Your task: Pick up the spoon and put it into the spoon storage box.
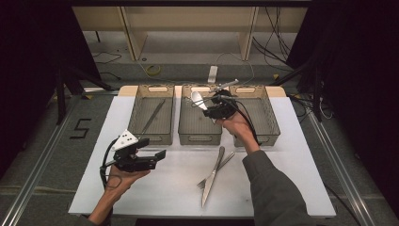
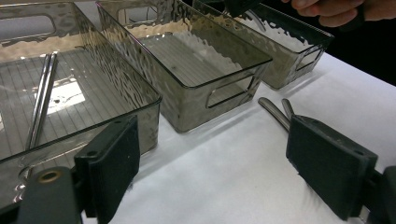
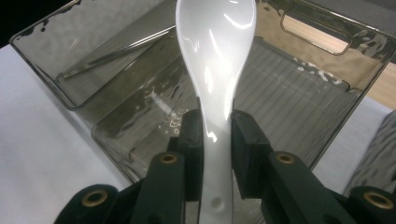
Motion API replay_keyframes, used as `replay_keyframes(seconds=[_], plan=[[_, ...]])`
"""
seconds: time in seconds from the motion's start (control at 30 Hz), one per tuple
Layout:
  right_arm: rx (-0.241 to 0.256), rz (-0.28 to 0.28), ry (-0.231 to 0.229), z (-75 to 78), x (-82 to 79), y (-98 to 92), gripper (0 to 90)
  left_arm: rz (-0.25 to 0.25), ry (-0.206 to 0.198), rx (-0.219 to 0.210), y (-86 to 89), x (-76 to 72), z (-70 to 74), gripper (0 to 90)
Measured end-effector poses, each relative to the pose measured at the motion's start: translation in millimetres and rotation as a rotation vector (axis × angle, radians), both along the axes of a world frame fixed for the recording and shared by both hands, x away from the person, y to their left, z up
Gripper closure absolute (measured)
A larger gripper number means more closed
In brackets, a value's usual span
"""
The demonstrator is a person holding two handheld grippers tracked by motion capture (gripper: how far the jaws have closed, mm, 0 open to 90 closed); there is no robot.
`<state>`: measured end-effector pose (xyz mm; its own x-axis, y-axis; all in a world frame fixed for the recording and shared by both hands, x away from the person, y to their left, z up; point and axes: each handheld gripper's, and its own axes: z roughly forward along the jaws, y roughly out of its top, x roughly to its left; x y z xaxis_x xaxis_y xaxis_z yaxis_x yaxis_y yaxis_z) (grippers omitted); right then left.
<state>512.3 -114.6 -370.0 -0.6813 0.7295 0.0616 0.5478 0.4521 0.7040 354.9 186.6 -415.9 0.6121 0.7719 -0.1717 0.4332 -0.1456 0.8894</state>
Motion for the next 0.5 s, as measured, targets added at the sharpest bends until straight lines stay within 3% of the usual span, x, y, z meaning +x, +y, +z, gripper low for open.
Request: replay_keyframes(seconds=[0.13, 0.5], plan=[[0.021, -0.007, 0.026, -6.0, 6.8, 2.7, 76.1, -0.002, 0.002, 0.001, 0.0, 0.6, -0.3, 17.2], [-0.013, -0.039, 0.075, -22.5, 14.5, 12.8, 76.0, -0.001, 0.001, 0.003, 0.3, 0.8, -0.3, 17.2]])
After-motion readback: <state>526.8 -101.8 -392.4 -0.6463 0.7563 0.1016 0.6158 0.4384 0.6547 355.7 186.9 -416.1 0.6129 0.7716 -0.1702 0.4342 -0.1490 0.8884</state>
